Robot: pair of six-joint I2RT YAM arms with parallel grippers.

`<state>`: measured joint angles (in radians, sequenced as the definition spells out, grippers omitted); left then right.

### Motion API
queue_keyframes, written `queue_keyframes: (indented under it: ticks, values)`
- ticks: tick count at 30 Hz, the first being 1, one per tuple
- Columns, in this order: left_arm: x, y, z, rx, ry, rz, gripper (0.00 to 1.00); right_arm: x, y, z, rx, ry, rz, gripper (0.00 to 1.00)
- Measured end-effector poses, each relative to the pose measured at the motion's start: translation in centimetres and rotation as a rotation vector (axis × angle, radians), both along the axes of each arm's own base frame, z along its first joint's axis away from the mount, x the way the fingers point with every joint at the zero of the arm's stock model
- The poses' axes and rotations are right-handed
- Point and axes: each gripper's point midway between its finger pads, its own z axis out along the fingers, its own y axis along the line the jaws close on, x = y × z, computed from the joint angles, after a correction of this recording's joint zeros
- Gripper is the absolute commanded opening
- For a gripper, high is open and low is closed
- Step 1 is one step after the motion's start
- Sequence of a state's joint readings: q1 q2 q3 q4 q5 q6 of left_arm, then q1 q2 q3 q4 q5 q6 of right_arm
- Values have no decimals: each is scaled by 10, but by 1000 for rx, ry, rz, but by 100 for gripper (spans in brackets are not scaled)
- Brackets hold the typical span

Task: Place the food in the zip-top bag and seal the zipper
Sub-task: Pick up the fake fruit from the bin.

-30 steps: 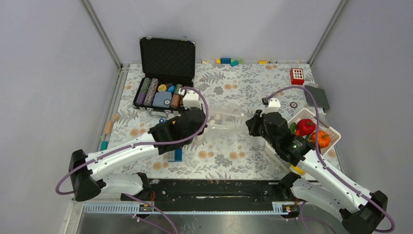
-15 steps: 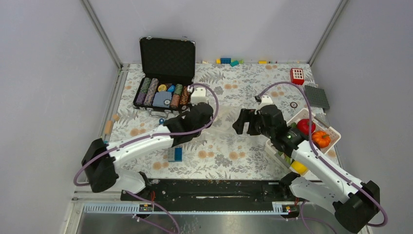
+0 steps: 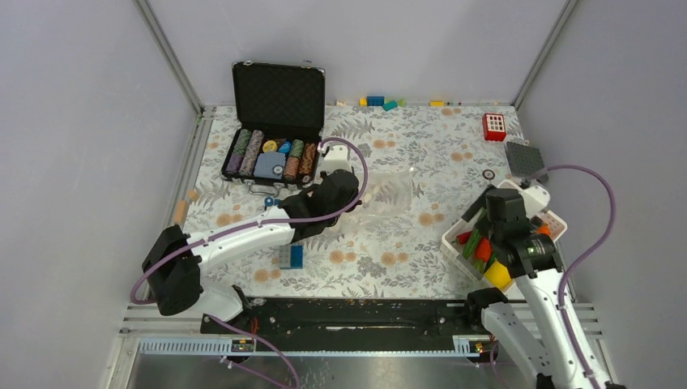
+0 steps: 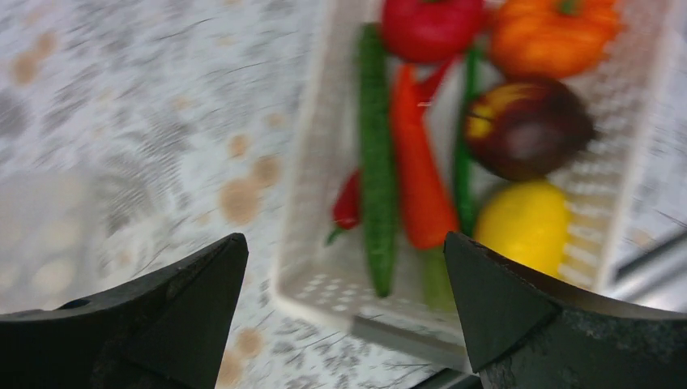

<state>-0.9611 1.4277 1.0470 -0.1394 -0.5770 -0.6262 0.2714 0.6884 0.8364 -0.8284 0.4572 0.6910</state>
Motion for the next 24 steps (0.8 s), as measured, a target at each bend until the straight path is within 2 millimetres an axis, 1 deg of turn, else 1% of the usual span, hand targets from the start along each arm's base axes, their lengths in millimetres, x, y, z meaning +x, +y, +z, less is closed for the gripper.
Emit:
queue_keyframes:
  ticks: [2,4,7,9,11,16,18,20,24]
  values:
    - [-1,-3,1,-11,1,-11,0,-13,-30,-11,-39,57,-133,100]
    - [-1,-5,2,-19,3,-22,0,-23,-54,-23,-77,110,-243,100]
    - [-3,-10,2,-35,4,-44,0,-31,-76,-38,-125,185,-333,100]
    - [-5,-13,0,-37,11,-63,0,-27,-86,-42,-155,204,-369,100]
    - [-7,-16,0,-40,15,-83,0,-16,-95,-44,-177,203,-388,100]
    - [-10,-23,1,-49,19,-128,0,15,-110,-51,-183,234,-425,100]
    - [-11,-25,2,-55,19,-144,0,22,-114,-54,-174,264,-443,100]
    - [-13,-28,2,-61,19,-159,0,25,-115,-57,-167,291,-461,100]
    - [-15,-30,0,-60,22,-181,0,14,-114,-65,-158,355,-479,100]
